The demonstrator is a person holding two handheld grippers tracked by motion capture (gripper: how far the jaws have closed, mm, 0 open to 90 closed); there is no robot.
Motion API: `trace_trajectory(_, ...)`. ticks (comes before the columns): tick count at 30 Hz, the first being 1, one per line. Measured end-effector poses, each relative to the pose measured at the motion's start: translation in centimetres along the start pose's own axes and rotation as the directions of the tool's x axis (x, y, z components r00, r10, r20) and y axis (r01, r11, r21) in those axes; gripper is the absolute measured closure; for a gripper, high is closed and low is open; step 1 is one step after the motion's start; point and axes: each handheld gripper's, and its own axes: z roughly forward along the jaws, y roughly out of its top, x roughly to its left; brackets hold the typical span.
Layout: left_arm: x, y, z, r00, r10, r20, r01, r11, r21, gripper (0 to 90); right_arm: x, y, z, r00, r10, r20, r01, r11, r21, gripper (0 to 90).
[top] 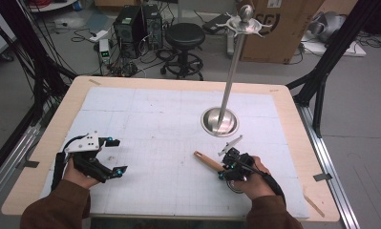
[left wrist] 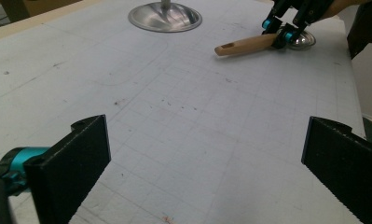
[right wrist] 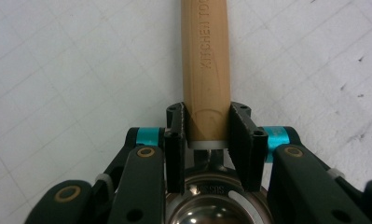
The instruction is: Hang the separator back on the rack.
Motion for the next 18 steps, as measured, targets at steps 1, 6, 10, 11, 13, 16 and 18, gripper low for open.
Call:
trace_trajectory(1,0.0,0.0,0.0,1.0000,-0.001,0.000,0.001,1.0000,-0.001,1.6,0.0,0.0,-0.1,1.0000,0.001,-0.004,-0.001,1.000,-0.003,69.0)
trace_trajectory(6,0.0,0.0,0.0,1.0000,0.000,0.000,0.000,1.0000,0.000,1.6,-0.1,-0.1,-0.9,1.0000,-0.008,-0.003,0.008,0.998,-0.056,69.0)
trace_trajectory(10,0.0,0.0,0.0,1.0000,0.000,0.002,0.000,1.0000,-0.001,1.6,-0.2,-0.1,-1.6,0.9999,-0.007,-0.009,0.007,0.996,-0.094,69.1)
trace_trajectory(11,0.0,0.0,0.0,1.0000,0.001,0.002,-0.001,1.0000,-0.002,1.6,-0.1,-0.1,-1.7,1.0000,-0.005,-0.006,0.004,0.995,-0.103,69.1)
trace_trajectory(13,0.0,0.0,-0.1,1.0000,0.002,0.003,-0.002,1.0000,-0.001,1.6,-0.2,-0.2,-2.0,0.9999,-0.005,-0.012,0.003,0.993,-0.115,69.1)
trace_trajectory(16,0.0,0.0,-0.1,1.0000,0.000,0.003,0.000,1.0000,-0.004,1.7,-0.3,-0.2,-2.3,0.9997,-0.005,-0.023,0.001,0.990,-0.143,69.1)
trace_trajectory(18,0.0,0.0,-0.1,1.0000,-0.002,0.004,0.002,1.0000,-0.005,1.7,-0.4,-0.3,-2.6,0.9995,0.001,-0.031,-0.006,0.987,-0.163,69.1)
